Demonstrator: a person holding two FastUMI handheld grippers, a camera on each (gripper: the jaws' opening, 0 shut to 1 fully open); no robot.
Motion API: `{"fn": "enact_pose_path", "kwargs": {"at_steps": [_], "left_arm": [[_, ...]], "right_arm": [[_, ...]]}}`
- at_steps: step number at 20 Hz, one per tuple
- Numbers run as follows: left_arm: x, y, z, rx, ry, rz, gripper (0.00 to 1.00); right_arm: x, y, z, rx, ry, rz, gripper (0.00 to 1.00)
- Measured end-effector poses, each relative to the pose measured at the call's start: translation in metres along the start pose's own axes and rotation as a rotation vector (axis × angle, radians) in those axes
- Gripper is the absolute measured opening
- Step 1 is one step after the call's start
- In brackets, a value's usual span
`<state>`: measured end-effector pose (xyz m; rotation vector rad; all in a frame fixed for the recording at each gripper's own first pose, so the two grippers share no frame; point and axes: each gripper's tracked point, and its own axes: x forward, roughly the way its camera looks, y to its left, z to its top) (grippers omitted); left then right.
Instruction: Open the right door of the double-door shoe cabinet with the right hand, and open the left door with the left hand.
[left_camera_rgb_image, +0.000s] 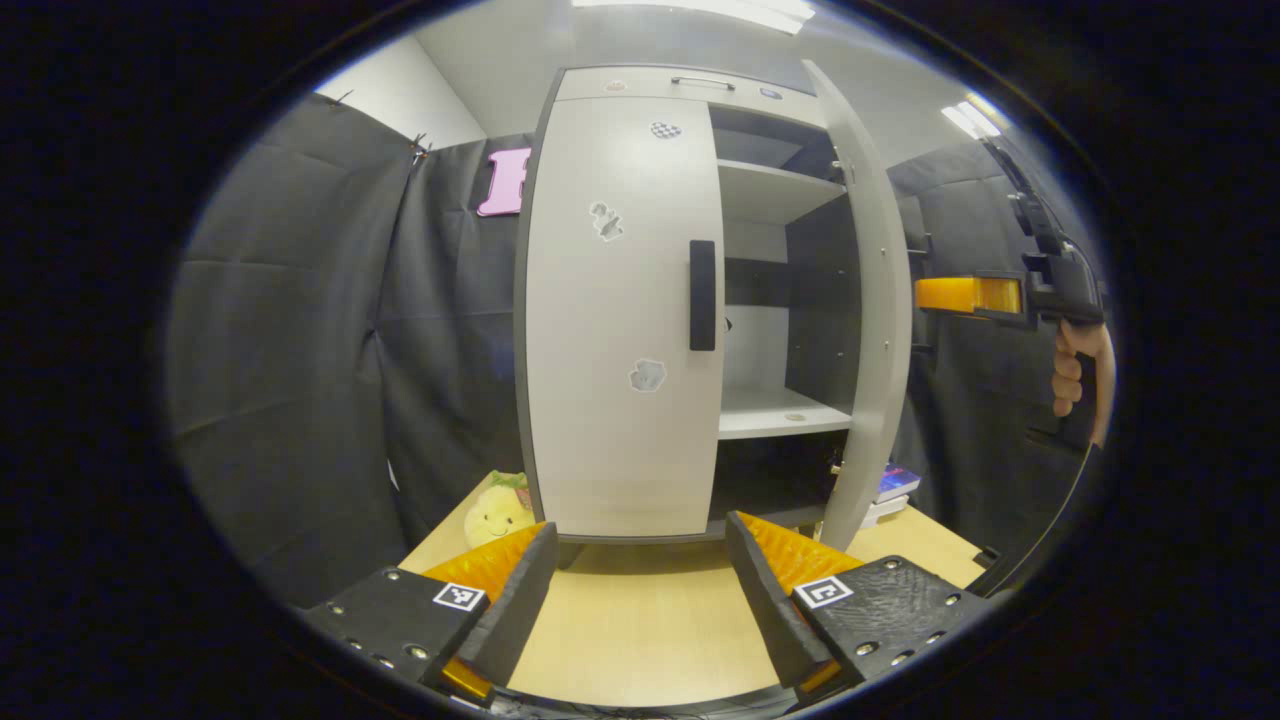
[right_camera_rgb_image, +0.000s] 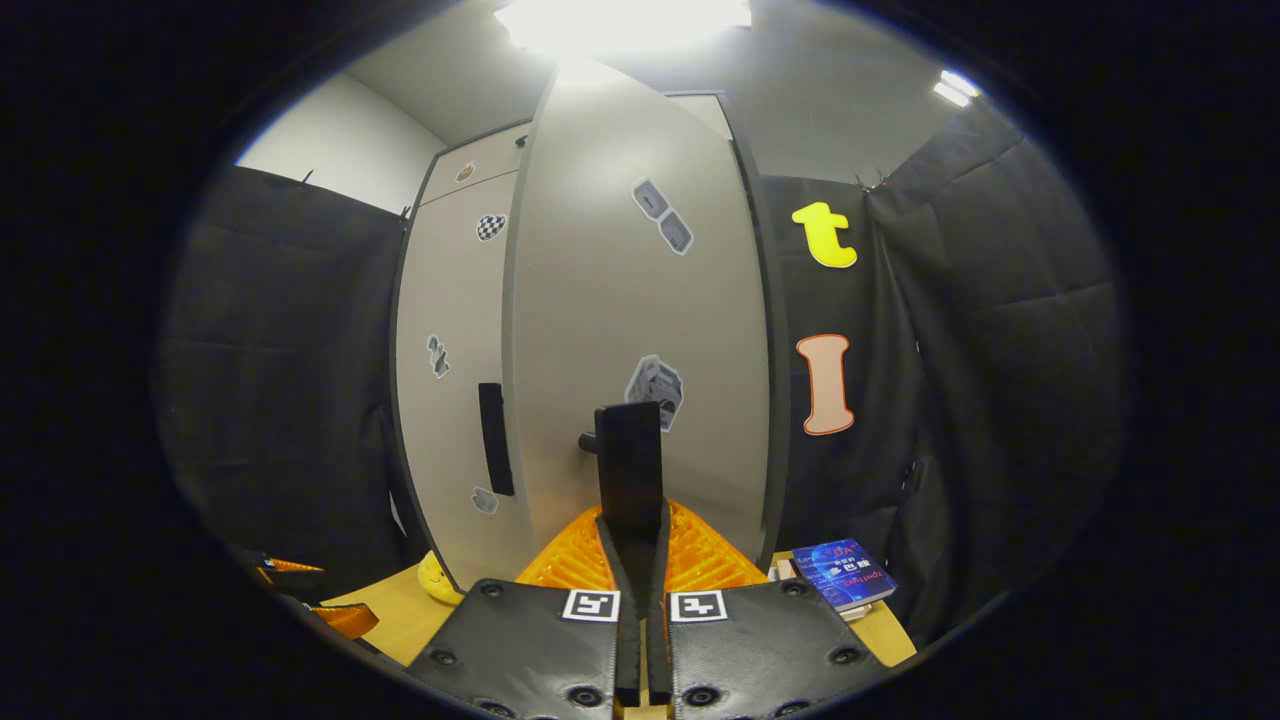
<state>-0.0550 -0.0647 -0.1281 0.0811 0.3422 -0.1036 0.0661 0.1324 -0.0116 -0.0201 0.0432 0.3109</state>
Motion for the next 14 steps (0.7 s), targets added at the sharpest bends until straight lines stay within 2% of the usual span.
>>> {"fn": "enact_pose_path", "kwargs": {"at_steps": [7, 14], "left_arm": [[0.013, 0.003, -0.003, -0.024, 0.009, -0.023, 0.96], [0.025, -0.009, 0.0, -0.016, 0.009, -0.065, 0.96]], "right_arm": [[-0.009, -0.009, -0.001, -0.003, -0.009, -0.045, 0.04], [-0.014, -0.018, -0.001, -0.006, -0.015, -0.025, 0.04]]}}
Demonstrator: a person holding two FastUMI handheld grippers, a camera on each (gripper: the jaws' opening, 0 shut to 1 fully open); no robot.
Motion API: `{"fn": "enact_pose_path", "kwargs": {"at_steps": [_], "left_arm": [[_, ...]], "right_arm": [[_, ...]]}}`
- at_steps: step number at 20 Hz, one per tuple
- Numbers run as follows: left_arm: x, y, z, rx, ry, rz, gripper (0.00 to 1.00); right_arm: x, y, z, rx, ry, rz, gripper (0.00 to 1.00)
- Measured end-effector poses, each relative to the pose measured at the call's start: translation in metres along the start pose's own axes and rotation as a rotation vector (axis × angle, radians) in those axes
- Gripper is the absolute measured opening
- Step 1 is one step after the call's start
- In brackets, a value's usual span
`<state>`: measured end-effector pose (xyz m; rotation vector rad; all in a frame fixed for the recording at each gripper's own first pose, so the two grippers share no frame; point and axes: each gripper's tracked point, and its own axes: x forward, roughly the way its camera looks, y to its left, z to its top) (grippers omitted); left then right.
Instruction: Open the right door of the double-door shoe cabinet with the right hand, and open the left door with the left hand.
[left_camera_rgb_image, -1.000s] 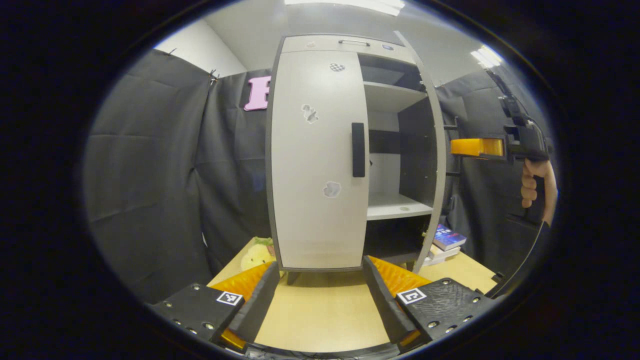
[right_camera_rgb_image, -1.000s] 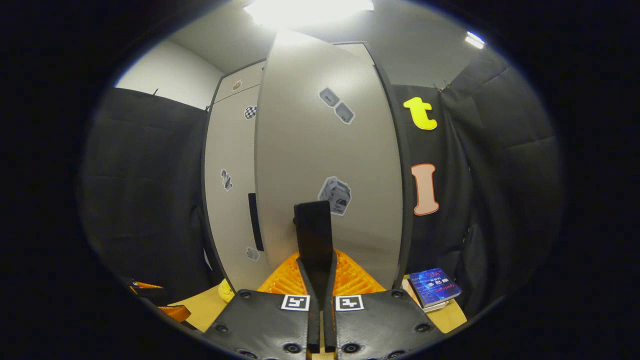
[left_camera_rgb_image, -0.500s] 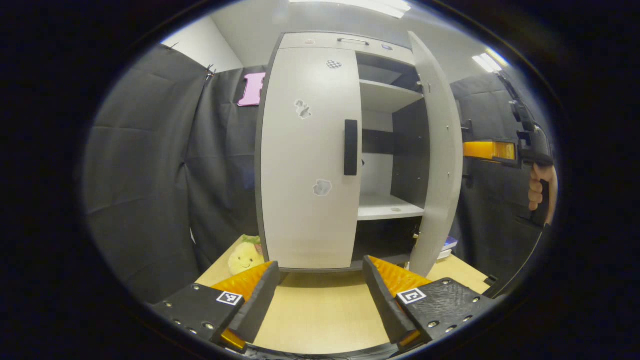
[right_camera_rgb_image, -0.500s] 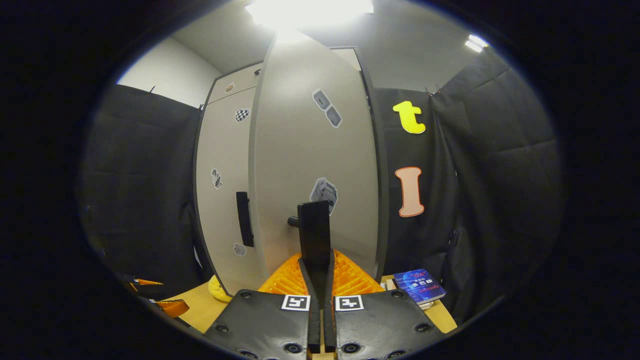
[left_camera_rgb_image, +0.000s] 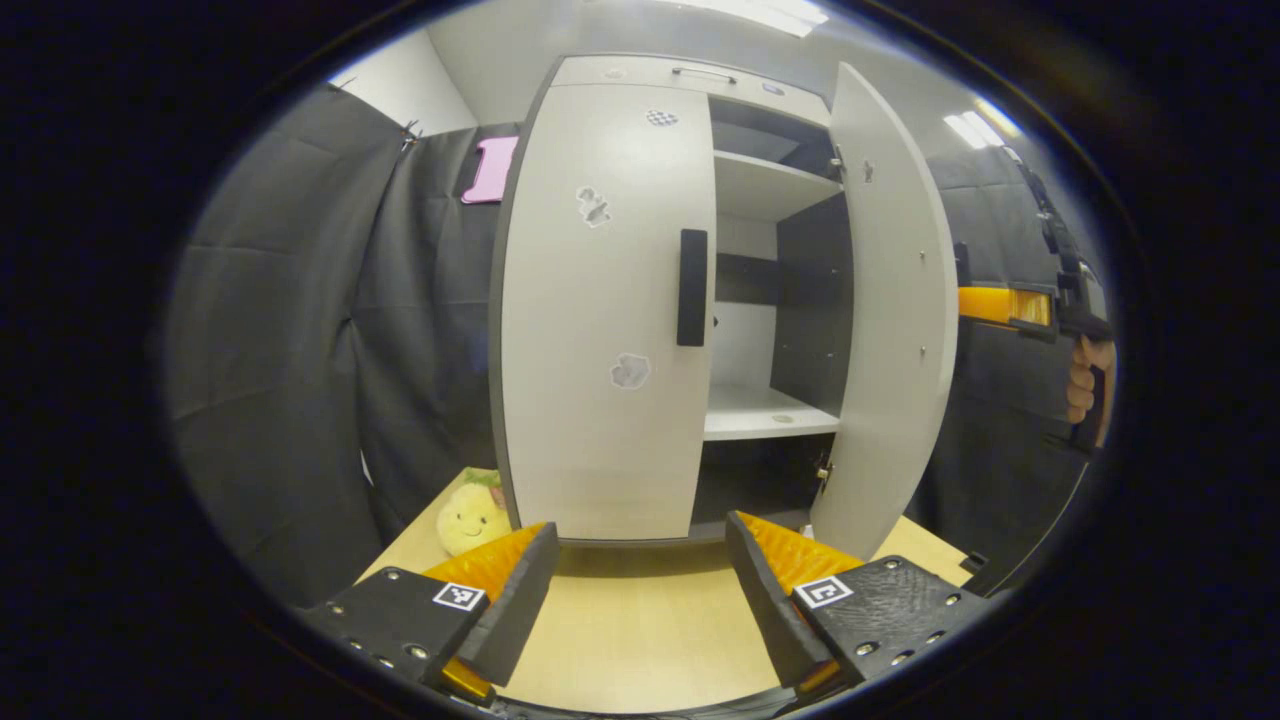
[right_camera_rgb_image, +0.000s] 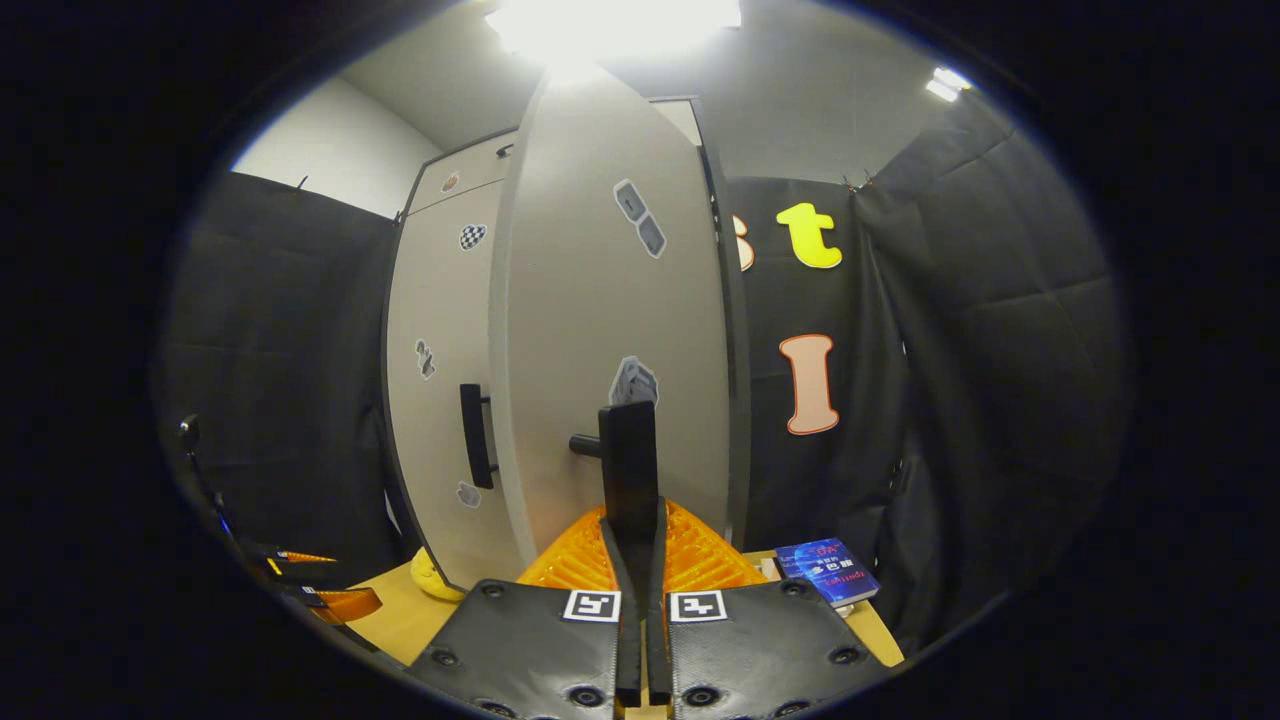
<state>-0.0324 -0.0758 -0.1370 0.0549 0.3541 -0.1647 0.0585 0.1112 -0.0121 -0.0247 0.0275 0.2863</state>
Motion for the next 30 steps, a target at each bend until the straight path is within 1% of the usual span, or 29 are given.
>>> {"fn": "enact_pose_path", "kwargs": {"at_steps": [3, 6, 8, 11, 15, 16, 17, 18, 20, 23, 25, 26, 27, 28, 29, 30], "left_arm": [[0.005, -0.001, -0.002, 0.002, 0.0, 0.0, 0.96], [0.006, -0.001, -0.005, -0.011, 0.009, 0.001, 0.96], [0.006, 0.004, -0.007, -0.001, 0.009, 0.008, 0.96], [0.007, 0.012, -0.002, 0.012, -0.005, 0.023, 0.96], [0.01, 0.014, 0.005, 0.007, -0.018, 0.022, 0.96], [0.011, 0.014, 0.006, 0.01, -0.02, 0.019, 0.96], [0.012, 0.014, 0.008, 0.014, -0.023, 0.016, 0.96], [0.014, 0.012, 0.011, 0.018, -0.025, 0.011, 0.96], [0.017, 0.009, 0.019, 0.021, -0.033, -0.001, 0.96], [0.027, 0.009, 0.038, 0.043, -0.061, -0.017, 0.96], [0.038, 0.013, 0.055, 0.059, -0.09, -0.022, 0.96], [0.043, 0.014, 0.064, 0.062, -0.108, -0.024, 0.96], [0.05, 0.014, 0.073, 0.061, -0.123, -0.025, 0.96], [0.053, 0.013, 0.082, 0.056, -0.138, -0.028, 0.96], [0.059, 0.012, 0.093, 0.047, -0.157, -0.035, 0.96], [0.065, 0.011, 0.104, 0.038, -0.18, -0.047, 0.95]], "right_arm": [[-0.003, -0.004, 0.001, -0.013, -0.002, -0.018, 0.04], [-0.005, -0.009, 0.0, -0.001, -0.006, -0.031, 0.04], [-0.007, -0.019, 0.0, -0.009, -0.009, -0.043, 0.04], [-0.012, -0.046, 0.0, -0.033, -0.012, -0.088, 0.04], [-0.021, -0.099, 0.002, -0.036, -0.03, -0.188, 0.02], [-0.021, -0.093, 0.0, 0.009, -0.021, -0.133, 0.02], [-0.019, -0.087, -0.001, 0.062, -0.019, -0.1, 0.02], [-0.018, -0.087, 0.0, 0.089, -0.025, -0.09, 0.02], [-0.018, -0.087, 0.001, 0.11, -0.034, -0.093, 0.02], [-0.025, -0.089, -0.005, 0.082, -0.021, -0.114, 0.03], [-0.038, -0.092, -0.011, 0.061, -0.003, -0.141, 0.03], [-0.042, -0.087, -0.015, 0.071, 0.009, -0.141, 0.0], [-0.049, -0.09, -0.019, 0.082, 0.026, -0.169, 0.06], [-0.061, -0.098, -0.026, 0.084, 0.048, -0.206, 0.02], [-0.071, -0.105, -0.031, 0.083, 0.065, -0.238, 0.07], [-0.082, -0.113, -0.037, 0.078, 0.084, -0.279, 0.0]]}}
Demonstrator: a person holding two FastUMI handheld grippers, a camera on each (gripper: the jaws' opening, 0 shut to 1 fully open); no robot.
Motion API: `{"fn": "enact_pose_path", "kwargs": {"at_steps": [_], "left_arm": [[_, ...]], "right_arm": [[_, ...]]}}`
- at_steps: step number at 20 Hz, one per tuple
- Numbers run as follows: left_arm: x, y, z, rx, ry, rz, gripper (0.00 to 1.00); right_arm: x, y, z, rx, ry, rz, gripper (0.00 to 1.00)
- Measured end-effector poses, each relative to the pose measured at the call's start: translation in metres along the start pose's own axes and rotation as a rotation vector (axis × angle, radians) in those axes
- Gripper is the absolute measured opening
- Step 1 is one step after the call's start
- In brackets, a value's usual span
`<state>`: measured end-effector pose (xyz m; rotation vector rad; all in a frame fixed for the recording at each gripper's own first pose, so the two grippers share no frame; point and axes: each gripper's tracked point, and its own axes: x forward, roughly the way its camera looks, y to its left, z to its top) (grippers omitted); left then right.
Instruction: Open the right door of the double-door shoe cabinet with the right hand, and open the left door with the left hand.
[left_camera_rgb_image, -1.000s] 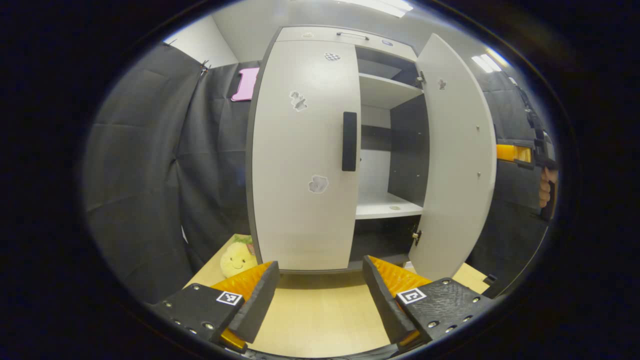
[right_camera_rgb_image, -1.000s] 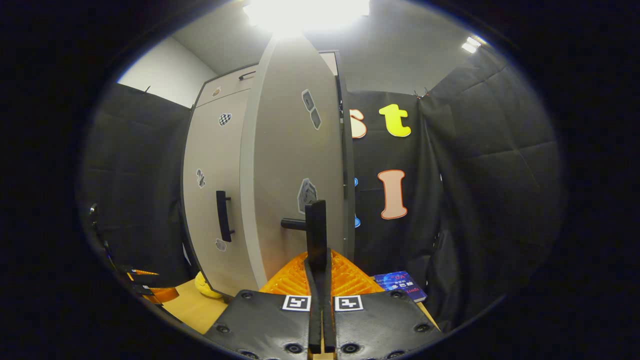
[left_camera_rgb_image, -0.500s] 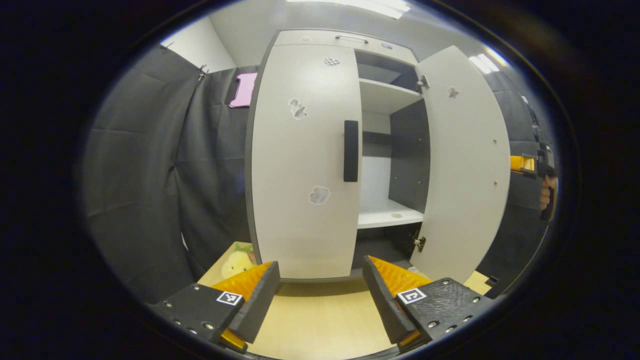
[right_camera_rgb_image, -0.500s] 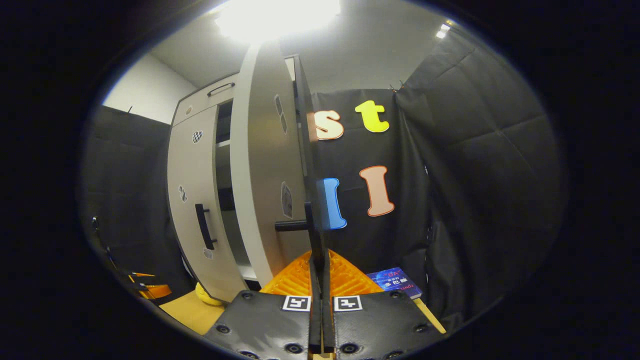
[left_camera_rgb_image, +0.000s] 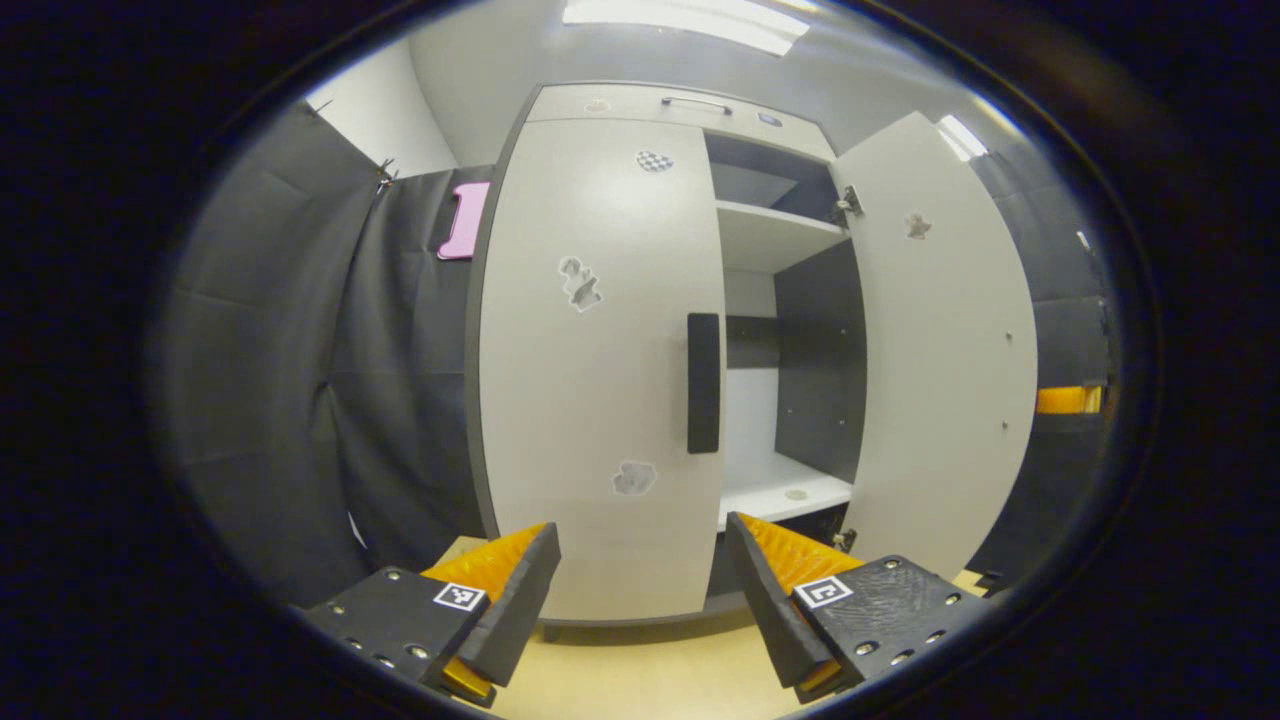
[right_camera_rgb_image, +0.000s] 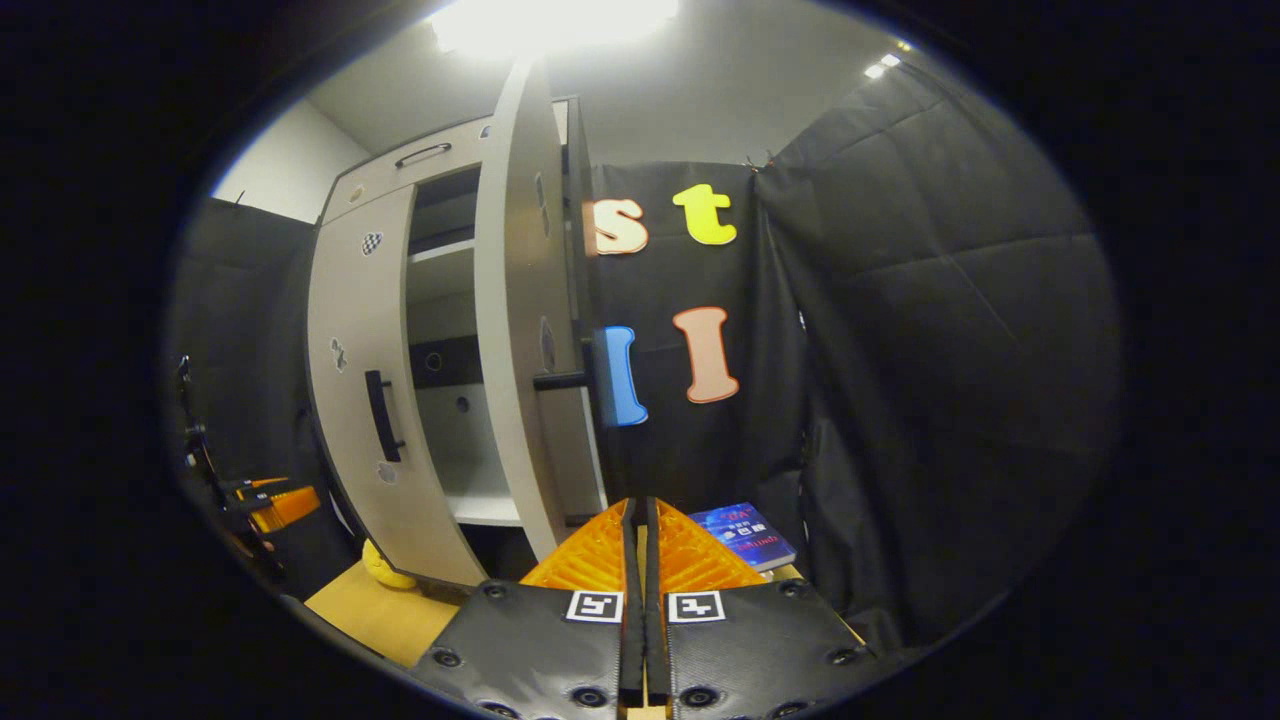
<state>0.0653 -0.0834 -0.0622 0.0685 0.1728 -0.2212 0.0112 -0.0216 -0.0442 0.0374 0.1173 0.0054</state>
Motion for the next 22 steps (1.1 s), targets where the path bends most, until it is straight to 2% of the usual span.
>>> {"fn": "enact_pose_path", "kwargs": {"at_steps": [1, 4, 5, 7, 8, 10, 13, 14, 15, 17, 18, 20, 21, 22], "left_arm": [[0.008, -0.001, 0.009, -0.005, -0.022, -0.009, 0.96], [0.036, -0.006, 0.037, 0.003, -0.091, -0.011, 0.95], [0.045, -0.008, 0.044, 0.004, -0.104, -0.01, 0.95], [0.064, -0.017, 0.055, -0.005, -0.116, -0.011, 0.96], [0.074, -0.021, 0.058, -0.012, -0.117, -0.01, 0.96], [0.092, -0.028, 0.064, -0.009, -0.112, 0.0, 0.95], [0.12, -0.041, 0.07, 0.024, -0.098, 0.012, 0.96], [0.129, -0.044, 0.07, 0.026, -0.088, 0.015, 0.95], [0.139, -0.045, 0.068, 0.023, -0.075, 0.033, 0.96], [0.154, -0.045, 0.061, 0.019, -0.049, 0.066, 0.96], [0.158, -0.046, 0.059, 0.017, -0.042, 0.084, 0.92], [0.166, -0.046, 0.058, 0.014, -0.04, 0.113, 0.7], [0.17, -0.049, 0.057, 0.012, -0.031, 0.111, 0.72], [0.176, -0.049, 0.056, 0.013, -0.024, 0.114, 0.7]], "right_arm": [[-0.007, -0.013, -0.006, -0.01, 0.02, -0.045, 0.02], [-0.013, -0.051, -0.016, -0.008, 0.081, -0.155, 0.0], [-0.01, -0.06, -0.015, -0.001, 0.093, -0.175, 0.03], [-0.002, -0.082, -0.005, 0.002, 0.077, -0.23, 0.19], [0.006, -0.091, -0.002, 0.003, 0.067, -0.247, 0.41], [0.023, -0.113, 0.002, -0.007, 0.056, -0.29, 1.0], [0.041, -0.133, 0.004, -0.001, 0.027, -0.313, 0.98], [0.048, -0.138, 0.003, 0.009, 0.026, -0.31, 0.92], [0.058, -0.143, 0.0, 0.013, 0.03, -0.303, 0.98], [0.071, -0.156, -0.005, 0.001, 0.039, -0.307, 0.98], [0.077, -0.163, -0.006, -0.004, 0.04, -0.311, 0.98], [0.093, -0.172, -0.007, 0.007, 0.044, -0.303, 0.98], [0.102, -0.175, -0.008, 0.018, 0.045, -0.295, 0.98], [0.11, -0.178, -0.007, 0.028, 0.044, -0.286, 0.98]]}}
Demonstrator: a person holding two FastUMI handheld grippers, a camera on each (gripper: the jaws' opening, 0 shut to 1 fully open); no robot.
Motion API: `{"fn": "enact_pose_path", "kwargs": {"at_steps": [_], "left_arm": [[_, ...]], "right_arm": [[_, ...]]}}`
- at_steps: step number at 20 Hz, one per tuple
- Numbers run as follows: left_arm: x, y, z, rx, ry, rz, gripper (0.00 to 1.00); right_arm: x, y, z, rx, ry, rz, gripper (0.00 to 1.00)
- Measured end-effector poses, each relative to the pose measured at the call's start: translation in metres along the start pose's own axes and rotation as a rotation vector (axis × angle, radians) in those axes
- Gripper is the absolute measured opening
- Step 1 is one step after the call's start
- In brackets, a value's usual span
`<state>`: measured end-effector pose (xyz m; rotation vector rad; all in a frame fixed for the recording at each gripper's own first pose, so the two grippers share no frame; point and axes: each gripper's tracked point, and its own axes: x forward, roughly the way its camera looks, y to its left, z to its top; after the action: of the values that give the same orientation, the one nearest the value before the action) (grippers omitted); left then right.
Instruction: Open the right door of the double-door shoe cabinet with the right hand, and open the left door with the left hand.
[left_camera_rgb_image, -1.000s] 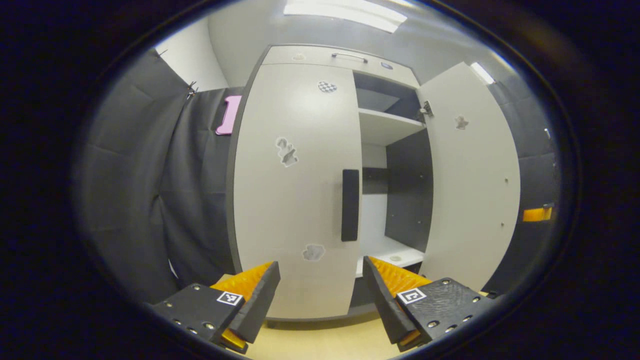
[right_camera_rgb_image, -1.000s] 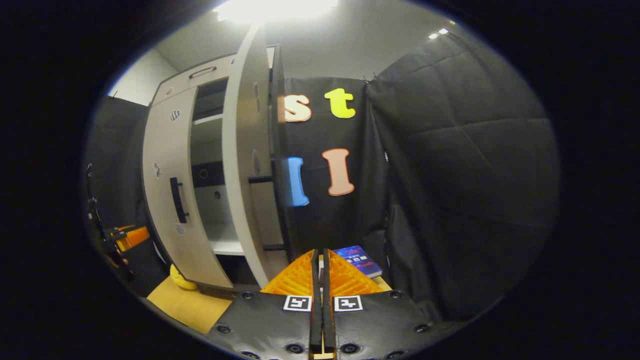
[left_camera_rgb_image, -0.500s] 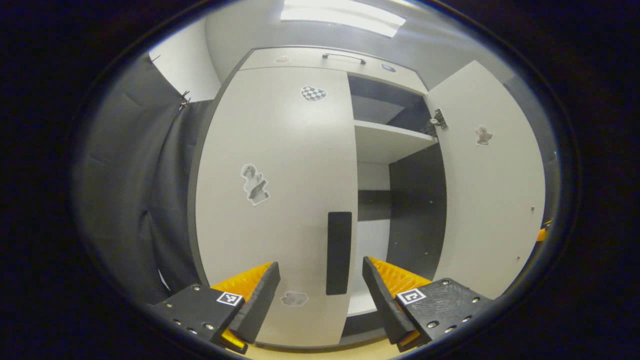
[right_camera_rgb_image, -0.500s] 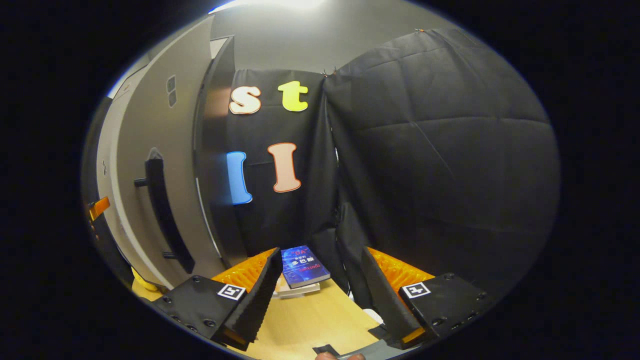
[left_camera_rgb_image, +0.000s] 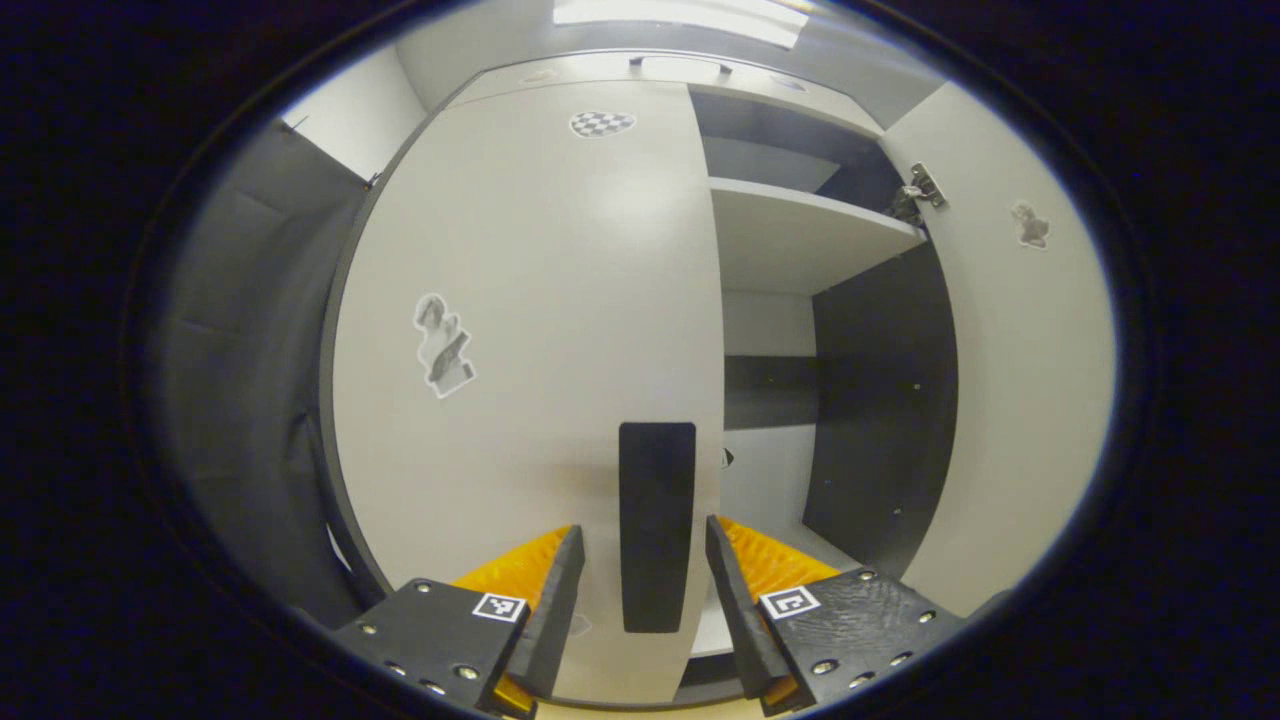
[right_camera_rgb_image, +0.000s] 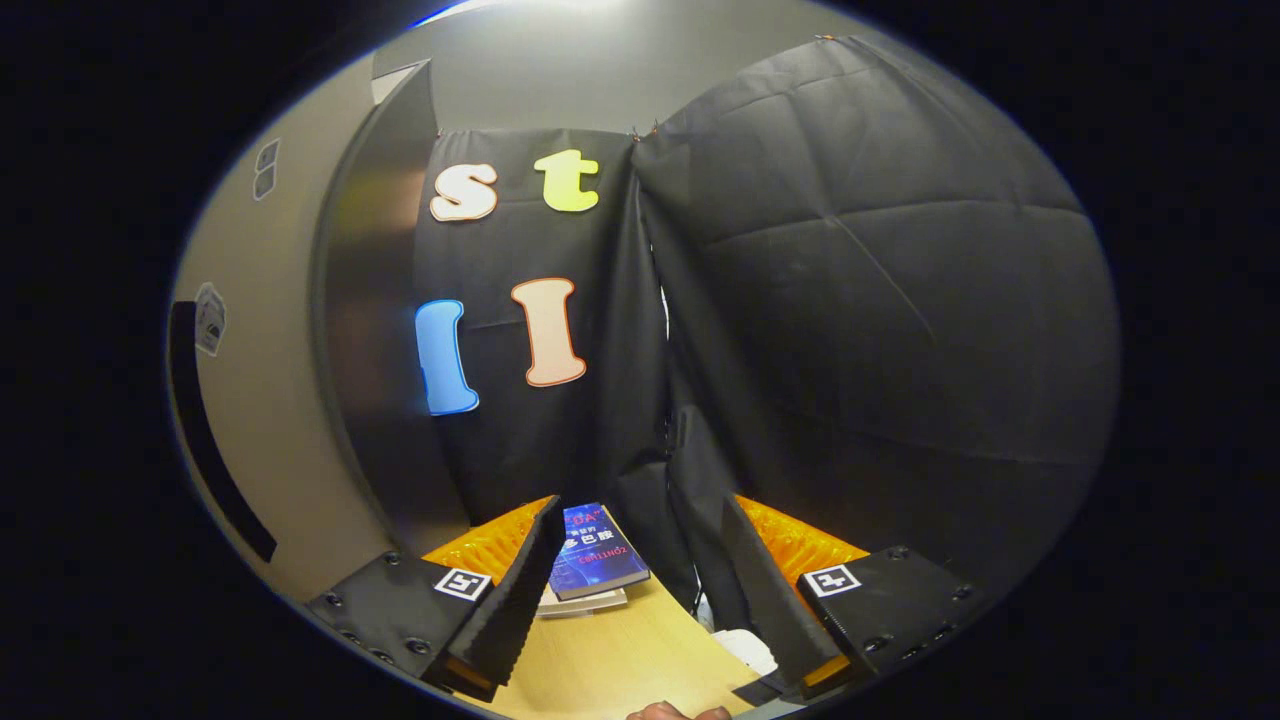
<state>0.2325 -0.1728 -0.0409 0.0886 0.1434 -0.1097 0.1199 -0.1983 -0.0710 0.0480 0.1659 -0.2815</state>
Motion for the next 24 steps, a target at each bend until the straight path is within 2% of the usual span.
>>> {"fn": "enact_pose_path", "kwargs": {"at_steps": [1, 2, 3, 5, 10, 11, 12, 15, 16, 19, 24], "left_arm": [[0.0, 0.002, 0.001, 0.002, 0.003, 0.018, 0.66], [0.002, -0.001, 0.001, 0.001, 0.004, 0.015, 0.52], [0.006, -0.001, 0.004, 0.009, -0.003, 0.029, 0.55], [0.002, -0.002, 0.004, 0.016, -0.002, 0.052, 0.31], [0.005, -0.001, 0.001, 0.011, -0.026, 0.069, 0.22], [0.001, -0.001, 0.004, 0.011, -0.028, 0.072, 0.17], [0.001, -0.002, 0.002, 0.011, -0.027, 0.072, 0.07], [0.004, -0.001, 0.001, 0.014, -0.021, 0.076, 0.07], [0.003, -0.001, 0.001, 0.008, -0.021, 0.074, 0.07], [0.0, -0.001, -0.001, -0.001, -0.011, 0.062, 0.07], [-0.004, 0.0, -0.002, -0.013, -0.009, 0.04, 0.08]], "right_arm": [[0.009, -0.001, 0.0, 0.007, 0.0, 0.008, 0.98], [0.018, -0.001, 0.001, 0.012, -0.001, 0.016, 0.98], [0.027, -0.002, 0.002, 0.013, -0.001, 0.019, 0.98], [0.041, -0.002, 0.006, 0.016, -0.007, 0.034, 0.98], [0.068, -0.009, 0.016, 0.004, -0.016, 0.06, 0.98], [0.069, -0.01, 0.017, 0.009, -0.017, 0.063, 0.98], [0.069, -0.01, 0.019, 0.017, -0.02, 0.066, 0.98], [0.065, -0.018, 0.023, 0.011, -0.039, 0.058, 0.98], [0.063, -0.023, 0.024, 0.007, -0.042, 0.052, 0.92], [0.055, -0.036, 0.028, 0.013, -0.045, 0.025, 0.92], [0.033, -0.03, 0.028, 0.028, -0.042, 0.005, 0.92]]}}
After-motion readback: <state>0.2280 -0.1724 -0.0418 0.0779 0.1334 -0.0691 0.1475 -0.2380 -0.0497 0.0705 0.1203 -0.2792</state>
